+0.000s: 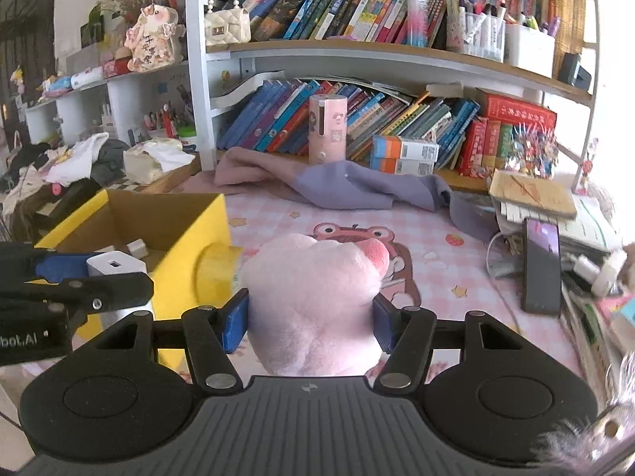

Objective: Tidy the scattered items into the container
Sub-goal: 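Lift and carry the charger and plush toward the yellow box with both tools, then lower the charger and plush into the yellow box with both tools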

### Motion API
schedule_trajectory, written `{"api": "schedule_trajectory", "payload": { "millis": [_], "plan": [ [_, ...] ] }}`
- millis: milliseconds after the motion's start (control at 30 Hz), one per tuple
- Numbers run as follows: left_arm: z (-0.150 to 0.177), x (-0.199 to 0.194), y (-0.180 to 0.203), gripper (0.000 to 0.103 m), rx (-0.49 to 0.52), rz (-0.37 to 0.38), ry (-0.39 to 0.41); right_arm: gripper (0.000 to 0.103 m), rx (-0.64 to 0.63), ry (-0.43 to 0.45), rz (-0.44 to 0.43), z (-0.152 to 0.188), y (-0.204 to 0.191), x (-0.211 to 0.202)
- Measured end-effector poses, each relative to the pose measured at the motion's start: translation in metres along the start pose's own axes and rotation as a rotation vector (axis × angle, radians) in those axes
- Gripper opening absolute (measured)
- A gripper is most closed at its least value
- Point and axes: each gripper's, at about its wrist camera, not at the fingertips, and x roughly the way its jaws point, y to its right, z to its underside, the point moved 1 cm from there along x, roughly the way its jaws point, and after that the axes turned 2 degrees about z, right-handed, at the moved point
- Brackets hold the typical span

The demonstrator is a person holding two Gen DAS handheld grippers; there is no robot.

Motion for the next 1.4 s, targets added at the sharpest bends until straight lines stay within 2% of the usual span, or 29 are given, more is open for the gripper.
{"api": "schedule_trajectory", "payload": {
  "millis": [300, 567, 733, 1067, 1300, 1400],
  "plan": [
    [0.017, -0.038, -0.033, 0.042, -0.056, -0.020, 0.020, 0.059, -0.041, 0.012, -0.011, 0.008, -0.050, -0.023],
    [0.021, -0.063, -0.067, 0.042, -0.114, -0.092, 0.064, 0.059, -0.098, 0.041, -0.083, -0.002, -0.094, -0.029],
    [0.014, -0.066, -0.088, 0.042, -0.136, -0.136, 0.093, 0.059, -0.149, 0.089, -0.119, -0.016, -0.116, -0.028],
    [-0.009, -0.040, -0.125, 0.042, -0.118, -0.192, 0.137, 0.059, -0.255, 0.138, -0.172, -0.050, -0.146, 0.004],
    [-0.012, 0.003, -0.154, 0.042, -0.078, -0.250, 0.074, 0.059, -0.295, 0.106, -0.221, -0.074, -0.167, 0.057],
    [-0.009, 0.022, -0.164, 0.042, -0.070, -0.268, 0.022, 0.059, -0.296, 0.046, -0.258, -0.082, -0.174, 0.086]
  ]
}}
